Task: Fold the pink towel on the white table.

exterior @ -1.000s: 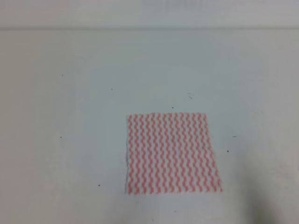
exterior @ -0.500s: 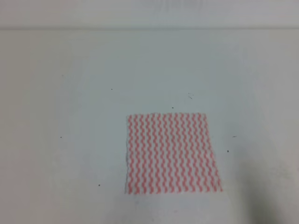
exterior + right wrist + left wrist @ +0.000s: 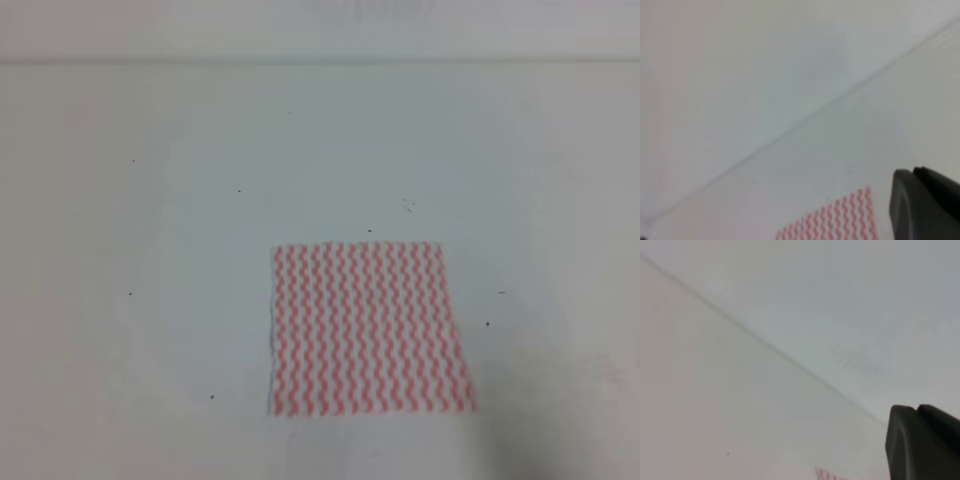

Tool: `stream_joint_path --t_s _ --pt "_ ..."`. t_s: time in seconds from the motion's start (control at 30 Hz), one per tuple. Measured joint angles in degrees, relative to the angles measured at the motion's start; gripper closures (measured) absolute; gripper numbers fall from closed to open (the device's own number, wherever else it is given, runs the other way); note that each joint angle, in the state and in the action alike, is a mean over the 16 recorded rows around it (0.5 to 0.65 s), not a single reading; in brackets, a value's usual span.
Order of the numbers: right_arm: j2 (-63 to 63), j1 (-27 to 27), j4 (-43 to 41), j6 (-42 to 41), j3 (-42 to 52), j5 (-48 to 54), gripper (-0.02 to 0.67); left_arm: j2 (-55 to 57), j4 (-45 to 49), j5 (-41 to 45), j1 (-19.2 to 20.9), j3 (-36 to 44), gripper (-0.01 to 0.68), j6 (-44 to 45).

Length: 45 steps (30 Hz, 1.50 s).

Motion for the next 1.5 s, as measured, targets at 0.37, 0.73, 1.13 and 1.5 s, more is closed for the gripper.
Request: stream_joint_path --t_s 0.37,0.73,1.13,1.5 --pt "18.32 0.0 -11.63 0.0 -15.01 17.0 0.667 9.78 0.95 10.21 -0.01 -8.97 0.675 2.89" --pt "26.75 0.0 -13.37 -1.77 -21.17 25.31 0.667 34.6 -4.19 16.19 -0.04 -18.23 0.675 19.76" --pt "29.6 0.02 -5.67 -4.07 -21.42 27.5 0.667 60.11 -35.25 14.63 -4.92 -26.3 0.675 57.4" --pt "39.83 4.79 4.24 -9.61 -23.31 27.18 0.667 66.73 -45.36 13.82 -13.29 -28.98 0.675 68.67"
